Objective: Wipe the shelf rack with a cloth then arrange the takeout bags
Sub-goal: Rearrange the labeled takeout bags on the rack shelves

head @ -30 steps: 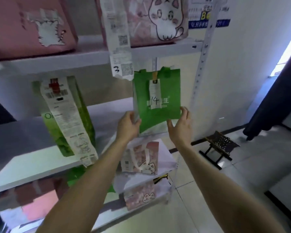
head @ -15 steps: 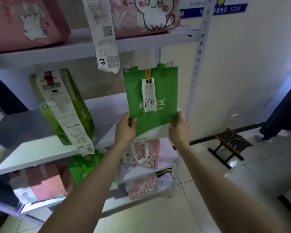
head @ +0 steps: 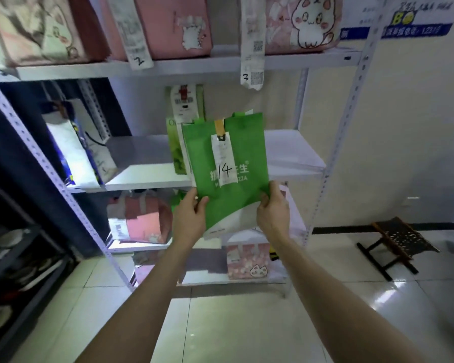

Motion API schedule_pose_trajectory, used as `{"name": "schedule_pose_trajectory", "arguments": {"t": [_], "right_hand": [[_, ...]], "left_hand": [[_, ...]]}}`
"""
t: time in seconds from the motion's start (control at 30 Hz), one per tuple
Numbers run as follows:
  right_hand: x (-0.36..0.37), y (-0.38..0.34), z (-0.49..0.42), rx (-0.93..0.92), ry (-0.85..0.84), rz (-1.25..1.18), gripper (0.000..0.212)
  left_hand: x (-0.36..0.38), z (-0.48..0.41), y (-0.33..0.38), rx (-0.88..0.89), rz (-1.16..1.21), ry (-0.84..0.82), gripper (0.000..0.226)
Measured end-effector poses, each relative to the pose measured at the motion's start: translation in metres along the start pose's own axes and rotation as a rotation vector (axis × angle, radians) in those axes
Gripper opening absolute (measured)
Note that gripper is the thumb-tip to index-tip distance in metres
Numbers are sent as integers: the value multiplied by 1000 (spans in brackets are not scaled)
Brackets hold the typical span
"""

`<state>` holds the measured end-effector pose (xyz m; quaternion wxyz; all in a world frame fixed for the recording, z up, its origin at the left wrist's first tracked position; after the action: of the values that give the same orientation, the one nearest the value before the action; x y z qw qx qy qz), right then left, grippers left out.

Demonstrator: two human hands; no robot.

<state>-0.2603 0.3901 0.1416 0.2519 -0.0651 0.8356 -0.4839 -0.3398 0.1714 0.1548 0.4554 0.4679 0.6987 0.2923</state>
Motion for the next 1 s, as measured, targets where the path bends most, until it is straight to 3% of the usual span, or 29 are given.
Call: {"name": "schedule_pose_trajectory", "arguments": {"t": [0.13,0.2,0.33,0.4,0.57,0.7,0.83,1.0], "right_hand": [[37,-36,32,-60,-152,-58,15],[58,-52,41,-76,-267,-117,13],[98,-77,42,-128,-443,-134,44],[118,-79,28,-133,-446,-99,48],[158,-77,-37,-187,-330,-14,27],[187,-85,-87,-218,-284,57,40],[219,-92,-116,-193,-360,122,52],[236,-85,-131,-181,-392,147,21]], "left_hand": [[-65,11,-23,-29,-28,156,8],[-92,8,-33,-18,-97,281,15],[-133,-9,-50,-74,-216,483,23],[-142,-20,-56,-106,-250,561,26],[-145,-51,-64,-155,-293,668,25],[-143,-67,-62,-135,-324,728,28],[-141,-77,-57,-128,-339,740,26],[-137,-87,-54,-123,-372,730,23]]}}
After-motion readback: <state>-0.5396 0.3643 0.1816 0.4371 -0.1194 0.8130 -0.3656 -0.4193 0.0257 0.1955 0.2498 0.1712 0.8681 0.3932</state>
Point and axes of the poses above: each hand's wrist, its own z-axis away from the middle knuckle, its own x-axis out of the palm, y = z × x, the point moved 3 cm from there along -z, towards the middle knuckle, and after that the axes turned 14 degrees about y, right-handed, at the moved point
